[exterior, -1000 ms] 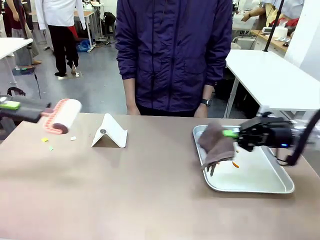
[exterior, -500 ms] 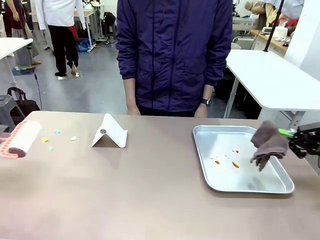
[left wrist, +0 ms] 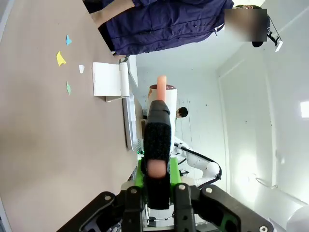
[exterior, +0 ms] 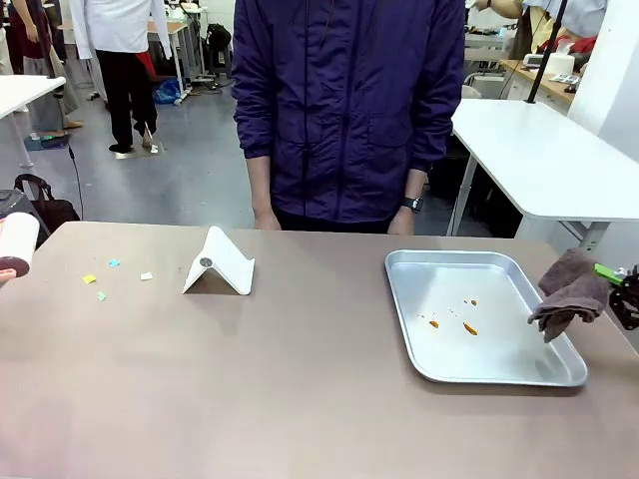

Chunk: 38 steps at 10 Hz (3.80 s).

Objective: Clean the surface of the table.
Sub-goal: Hold the Lint Roller with your left hand and the towel with your right hand, then if a person points to the right, clean the right side of the table with your right hand, and if they point to the left, clean the left side with your left hand.

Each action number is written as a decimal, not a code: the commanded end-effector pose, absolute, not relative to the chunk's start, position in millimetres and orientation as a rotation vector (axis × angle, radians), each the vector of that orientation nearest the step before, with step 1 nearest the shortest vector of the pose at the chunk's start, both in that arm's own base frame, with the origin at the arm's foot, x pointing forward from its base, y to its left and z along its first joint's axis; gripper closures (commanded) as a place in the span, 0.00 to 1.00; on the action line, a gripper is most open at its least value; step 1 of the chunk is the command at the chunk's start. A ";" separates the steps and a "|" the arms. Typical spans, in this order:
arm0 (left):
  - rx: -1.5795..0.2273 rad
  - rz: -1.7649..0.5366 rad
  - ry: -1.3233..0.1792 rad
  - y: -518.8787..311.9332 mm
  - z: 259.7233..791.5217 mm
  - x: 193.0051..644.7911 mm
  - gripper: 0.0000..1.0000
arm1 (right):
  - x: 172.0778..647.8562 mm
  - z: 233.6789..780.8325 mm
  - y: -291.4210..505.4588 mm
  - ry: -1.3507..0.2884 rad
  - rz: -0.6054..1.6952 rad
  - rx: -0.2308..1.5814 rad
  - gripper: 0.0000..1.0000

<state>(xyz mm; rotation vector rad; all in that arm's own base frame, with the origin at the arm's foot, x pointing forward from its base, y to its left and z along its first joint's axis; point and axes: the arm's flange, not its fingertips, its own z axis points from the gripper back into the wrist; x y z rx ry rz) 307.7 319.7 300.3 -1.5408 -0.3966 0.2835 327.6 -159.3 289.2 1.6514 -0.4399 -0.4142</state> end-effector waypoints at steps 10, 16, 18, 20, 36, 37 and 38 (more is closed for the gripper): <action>-1.523 0.273 -0.332 319.0 297.3 308.6 1.00 | 330.0 298.9 -154.2 -0.415 -0.394 1.640 1.00; -1.523 0.273 -0.332 319.0 297.3 308.6 1.00 | 330.0 298.9 -154.2 -0.415 -0.394 1.640 1.00; -1.523 0.273 -0.332 319.0 297.3 308.6 1.00 | 330.0 298.9 -154.2 -0.415 -0.394 1.640 1.00; -1.523 0.273 -0.332 319.0 297.3 308.6 1.00 | 330.0 298.9 -154.2 -0.415 -0.394 1.640 1.00; -1.123 0.535 -0.451 284.5 309.0 335.7 0.78 | 330.0 298.9 -154.2 -0.415 -0.394 1.640 1.00; -1.082 0.519 -0.458 281.4 311.2 336.9 0.78 | 330.0 298.9 -154.2 -0.415 -0.394 1.640 1.00; -1.067 0.509 -0.457 279.1 313.0 337.7 0.78 | 330.0 298.9 -154.2 -0.415 -0.394 1.640 1.00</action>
